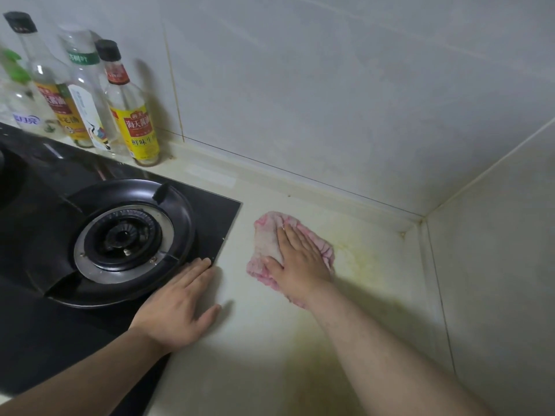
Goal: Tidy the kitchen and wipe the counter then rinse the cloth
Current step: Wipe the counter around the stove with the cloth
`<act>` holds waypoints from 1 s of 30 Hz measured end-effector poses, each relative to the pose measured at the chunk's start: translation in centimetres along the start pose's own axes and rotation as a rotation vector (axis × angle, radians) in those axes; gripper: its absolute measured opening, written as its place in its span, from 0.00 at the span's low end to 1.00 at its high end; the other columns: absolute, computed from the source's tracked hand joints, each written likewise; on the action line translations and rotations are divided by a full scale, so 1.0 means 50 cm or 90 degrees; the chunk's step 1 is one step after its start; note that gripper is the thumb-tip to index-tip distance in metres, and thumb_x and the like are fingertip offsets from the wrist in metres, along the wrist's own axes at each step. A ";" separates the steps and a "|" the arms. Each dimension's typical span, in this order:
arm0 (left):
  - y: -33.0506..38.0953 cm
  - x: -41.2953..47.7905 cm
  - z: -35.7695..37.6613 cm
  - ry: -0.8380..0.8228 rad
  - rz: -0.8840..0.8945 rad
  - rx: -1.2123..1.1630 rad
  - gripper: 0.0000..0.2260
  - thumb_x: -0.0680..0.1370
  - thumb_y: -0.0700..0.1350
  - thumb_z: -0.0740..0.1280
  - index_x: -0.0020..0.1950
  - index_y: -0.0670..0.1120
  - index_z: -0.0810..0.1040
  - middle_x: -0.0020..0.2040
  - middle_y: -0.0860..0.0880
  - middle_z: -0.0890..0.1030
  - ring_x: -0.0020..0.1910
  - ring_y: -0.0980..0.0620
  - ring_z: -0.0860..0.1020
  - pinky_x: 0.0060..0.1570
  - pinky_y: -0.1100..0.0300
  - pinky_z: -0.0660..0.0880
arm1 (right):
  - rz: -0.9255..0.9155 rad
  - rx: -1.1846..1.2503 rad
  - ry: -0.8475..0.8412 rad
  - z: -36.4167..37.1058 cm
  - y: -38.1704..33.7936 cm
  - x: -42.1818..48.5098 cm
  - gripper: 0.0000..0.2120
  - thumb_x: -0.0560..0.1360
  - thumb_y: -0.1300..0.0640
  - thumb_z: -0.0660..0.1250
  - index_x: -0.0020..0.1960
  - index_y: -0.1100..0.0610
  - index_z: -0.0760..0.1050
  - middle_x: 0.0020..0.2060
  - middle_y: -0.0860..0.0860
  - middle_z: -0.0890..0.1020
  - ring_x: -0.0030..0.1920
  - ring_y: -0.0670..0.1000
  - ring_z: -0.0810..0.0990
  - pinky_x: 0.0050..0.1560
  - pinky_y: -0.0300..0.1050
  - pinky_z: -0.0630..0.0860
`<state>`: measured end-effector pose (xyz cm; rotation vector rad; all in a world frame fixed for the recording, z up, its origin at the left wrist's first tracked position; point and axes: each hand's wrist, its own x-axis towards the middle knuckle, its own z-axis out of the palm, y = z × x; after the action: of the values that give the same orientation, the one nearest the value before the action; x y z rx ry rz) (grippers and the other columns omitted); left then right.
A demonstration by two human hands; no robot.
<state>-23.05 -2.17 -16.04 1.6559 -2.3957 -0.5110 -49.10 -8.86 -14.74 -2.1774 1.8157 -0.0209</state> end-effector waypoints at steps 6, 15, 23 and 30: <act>0.035 0.027 0.006 -0.034 -0.002 0.079 0.31 0.73 0.61 0.58 0.66 0.40 0.76 0.70 0.43 0.74 0.70 0.45 0.71 0.73 0.61 0.49 | 0.087 -0.001 0.001 -0.031 0.097 0.009 0.34 0.81 0.41 0.50 0.81 0.52 0.40 0.80 0.48 0.42 0.79 0.44 0.40 0.77 0.43 0.37; 0.069 0.200 -0.014 0.037 -0.046 0.022 0.30 0.81 0.50 0.57 0.80 0.43 0.52 0.80 0.46 0.51 0.79 0.50 0.48 0.75 0.61 0.38 | 0.116 0.011 0.007 -0.039 0.125 0.011 0.33 0.82 0.41 0.51 0.81 0.52 0.44 0.80 0.47 0.43 0.79 0.44 0.40 0.76 0.41 0.34; 0.048 0.283 -0.016 0.030 -0.134 -0.006 0.34 0.75 0.56 0.50 0.77 0.39 0.61 0.78 0.42 0.60 0.78 0.45 0.55 0.76 0.55 0.44 | 0.102 0.042 0.031 -0.027 0.135 0.017 0.33 0.81 0.40 0.52 0.81 0.50 0.44 0.80 0.46 0.42 0.77 0.42 0.38 0.77 0.42 0.37; 0.030 0.298 0.014 0.049 -0.132 0.009 0.43 0.68 0.64 0.45 0.72 0.36 0.68 0.74 0.38 0.67 0.76 0.40 0.61 0.75 0.50 0.50 | 0.112 0.031 0.033 -0.031 0.104 0.076 0.34 0.80 0.40 0.51 0.81 0.52 0.45 0.80 0.49 0.44 0.79 0.46 0.40 0.77 0.43 0.35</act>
<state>-29.97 -15.47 -16.75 1.9055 -2.1921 -0.4541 -53.64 -13.66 -15.19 -1.9948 2.0078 -0.0829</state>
